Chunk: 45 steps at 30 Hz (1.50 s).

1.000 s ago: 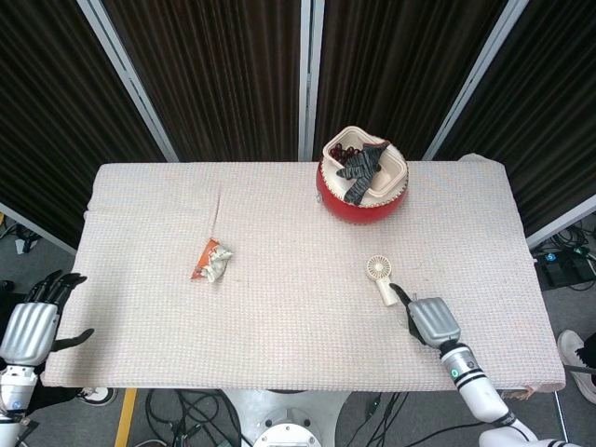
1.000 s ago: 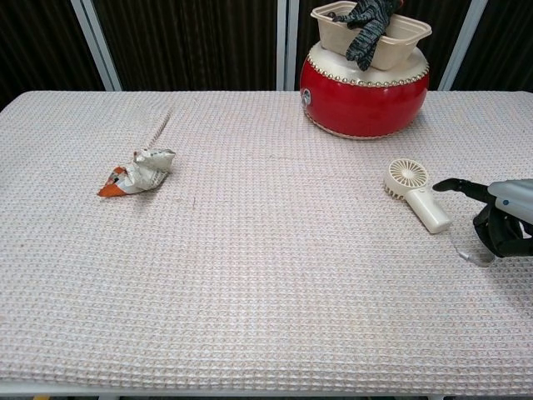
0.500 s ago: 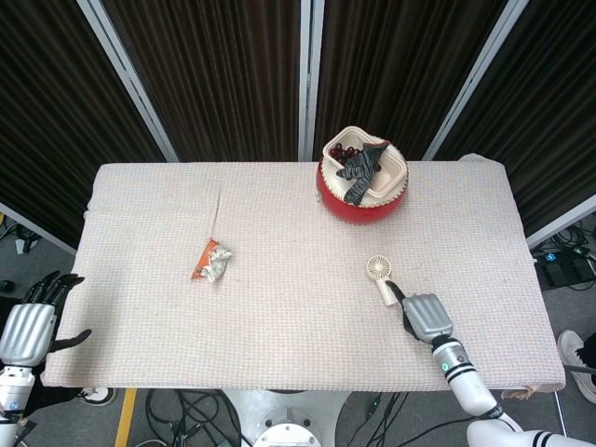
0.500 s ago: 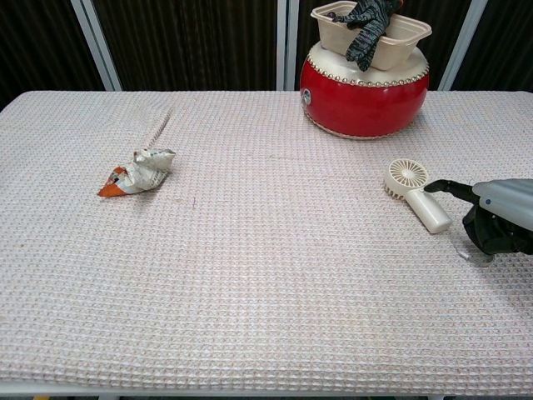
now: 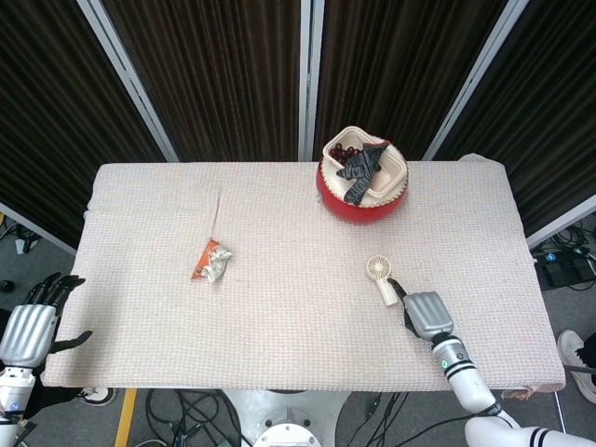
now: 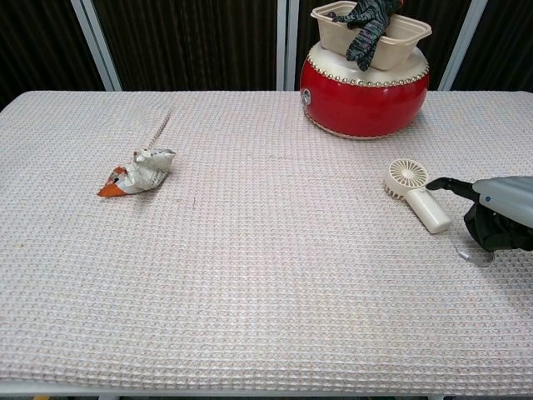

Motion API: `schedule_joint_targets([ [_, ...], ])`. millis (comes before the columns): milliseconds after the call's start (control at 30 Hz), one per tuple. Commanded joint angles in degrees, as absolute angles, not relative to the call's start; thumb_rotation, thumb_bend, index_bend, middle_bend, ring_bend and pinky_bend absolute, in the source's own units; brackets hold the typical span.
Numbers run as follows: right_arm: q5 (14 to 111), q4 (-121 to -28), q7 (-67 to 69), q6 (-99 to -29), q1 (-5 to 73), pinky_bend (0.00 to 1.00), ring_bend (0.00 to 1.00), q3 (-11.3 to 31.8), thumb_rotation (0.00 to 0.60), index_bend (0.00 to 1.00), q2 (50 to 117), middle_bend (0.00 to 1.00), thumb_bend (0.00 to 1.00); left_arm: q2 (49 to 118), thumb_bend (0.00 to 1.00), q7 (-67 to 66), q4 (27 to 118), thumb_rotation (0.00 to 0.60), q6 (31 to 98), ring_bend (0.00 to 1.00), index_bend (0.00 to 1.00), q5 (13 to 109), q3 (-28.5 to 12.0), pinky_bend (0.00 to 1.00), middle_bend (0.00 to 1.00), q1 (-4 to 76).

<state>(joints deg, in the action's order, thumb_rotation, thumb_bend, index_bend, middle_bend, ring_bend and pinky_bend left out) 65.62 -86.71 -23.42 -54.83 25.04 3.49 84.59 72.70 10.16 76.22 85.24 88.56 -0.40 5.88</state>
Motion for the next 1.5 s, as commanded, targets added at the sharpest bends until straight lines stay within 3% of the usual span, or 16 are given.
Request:
schedule_joint_targets([
  [33,65.2,-86.7,-23.8,-54.5,25.3,0.57,0.68,3.1,0.6,0.0,84.8,0.82,1.0,72.7,0.0,10.3,76.2,0.6,85.1,0.08,0.19,88.5,-0.4,0.18,0.16,5.8],
  [433,65.8,-87.4,-23.7,-56.6,25.4,0.57,0.68,2.9,0.6,0.0,84.6,0.82,1.0,72.8,0.0,10.7,75.8,0.6,85.3,0.08,0.19,88.5,-0.4,0.18,0.16,5.8],
  [1500,60.6,-86.7,-24.6,-52.5,27.5,0.57,0.68,1.3,0.6,0.0,85.1,0.82,1.0,72.9,0.0,10.8,75.5,0.6,85.3,0.08,0.19,88.4,-0.5,0.18,0.16,5.6],
])
